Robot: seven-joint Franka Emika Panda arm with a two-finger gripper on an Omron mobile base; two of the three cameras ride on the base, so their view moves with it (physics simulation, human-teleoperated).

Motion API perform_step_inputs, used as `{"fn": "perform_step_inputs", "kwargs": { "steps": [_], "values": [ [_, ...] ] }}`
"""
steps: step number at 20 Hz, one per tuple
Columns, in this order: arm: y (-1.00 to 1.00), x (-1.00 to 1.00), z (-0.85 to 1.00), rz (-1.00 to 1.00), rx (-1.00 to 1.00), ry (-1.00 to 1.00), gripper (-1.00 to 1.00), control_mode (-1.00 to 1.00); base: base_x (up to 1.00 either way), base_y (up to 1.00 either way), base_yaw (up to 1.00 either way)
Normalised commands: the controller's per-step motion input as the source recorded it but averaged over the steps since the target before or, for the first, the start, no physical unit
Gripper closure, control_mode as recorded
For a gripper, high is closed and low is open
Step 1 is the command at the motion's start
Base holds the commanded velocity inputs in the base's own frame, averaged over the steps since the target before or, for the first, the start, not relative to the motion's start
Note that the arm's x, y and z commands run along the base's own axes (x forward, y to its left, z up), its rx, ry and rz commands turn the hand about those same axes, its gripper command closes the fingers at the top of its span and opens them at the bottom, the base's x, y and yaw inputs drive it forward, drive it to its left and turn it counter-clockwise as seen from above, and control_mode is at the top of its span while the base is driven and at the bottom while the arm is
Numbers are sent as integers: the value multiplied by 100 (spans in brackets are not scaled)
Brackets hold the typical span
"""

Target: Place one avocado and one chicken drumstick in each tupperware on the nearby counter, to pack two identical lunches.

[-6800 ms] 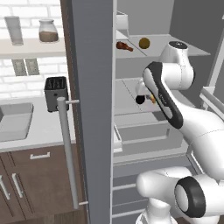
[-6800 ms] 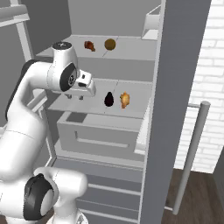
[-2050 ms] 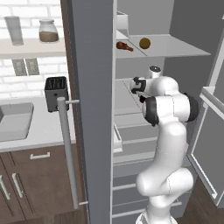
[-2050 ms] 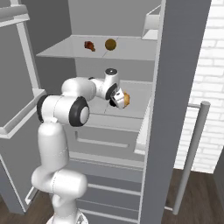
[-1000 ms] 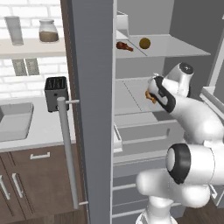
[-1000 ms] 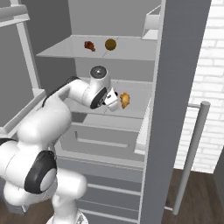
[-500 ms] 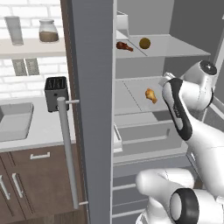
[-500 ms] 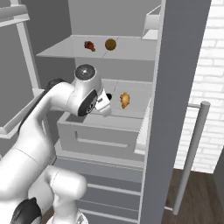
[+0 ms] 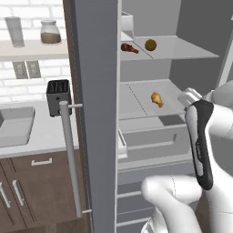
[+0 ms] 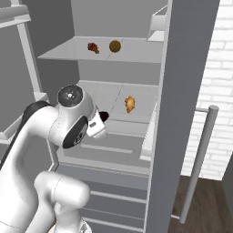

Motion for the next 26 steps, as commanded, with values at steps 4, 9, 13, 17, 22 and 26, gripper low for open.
{"fn": "perform_step_inputs", "kwargs": {
  "steps": [4,9,13,17,22,26],
  "values": [
    [3,-100,32,0,-4,-4,100,-100,0,0,0],
    [15,-100,42,0,-8,-6,100,-100,0,0,0],
    [34,-66,5,3,-12,-2,100,-100,0,0,0],
    [6,-23,-1,1,-4,0,100,-100,0,0,0],
    [0,-20,-1,0,-1,-2,100,100,-80,18,3],
    [0,0,0,0,0,0,100,100,-100,90,19]
  ]
}}
